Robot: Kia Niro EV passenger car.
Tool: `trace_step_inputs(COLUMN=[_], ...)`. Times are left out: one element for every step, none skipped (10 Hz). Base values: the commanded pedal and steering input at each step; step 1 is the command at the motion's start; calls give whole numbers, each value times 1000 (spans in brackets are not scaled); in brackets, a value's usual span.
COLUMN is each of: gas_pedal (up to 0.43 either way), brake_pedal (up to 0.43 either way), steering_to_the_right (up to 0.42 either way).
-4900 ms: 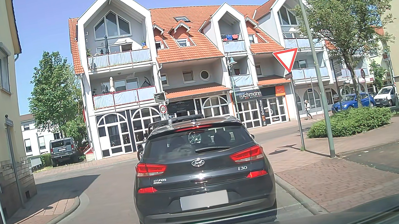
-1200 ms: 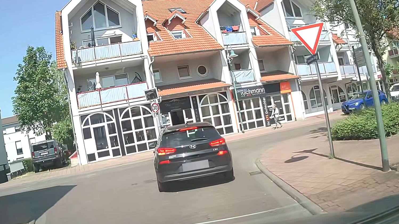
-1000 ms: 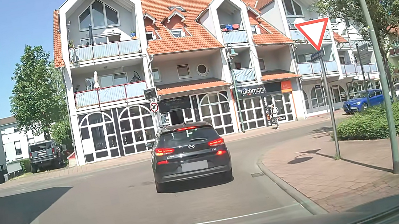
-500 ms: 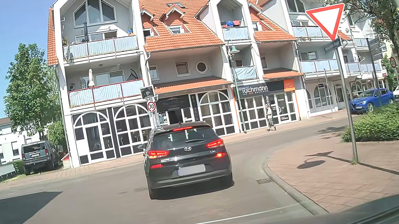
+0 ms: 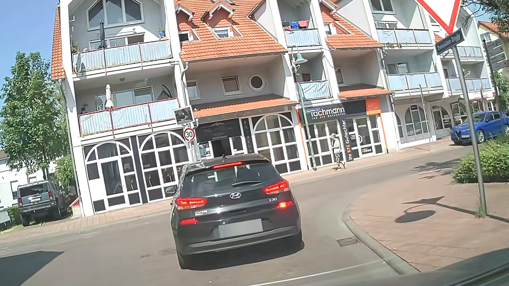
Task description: Follow the waypoints while adhering to traffic rules and regulations
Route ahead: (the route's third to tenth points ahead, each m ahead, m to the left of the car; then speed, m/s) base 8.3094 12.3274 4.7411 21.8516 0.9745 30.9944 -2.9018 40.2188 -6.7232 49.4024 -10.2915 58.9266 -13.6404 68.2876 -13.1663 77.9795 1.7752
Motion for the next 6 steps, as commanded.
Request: trace_step_inputs(gas_pedal=[0,0,0,0,0,0], brake_pedal=[220,220,232,232,232,232], steering_to_the_right=[-21,-32,-45,-50,-41,-35])
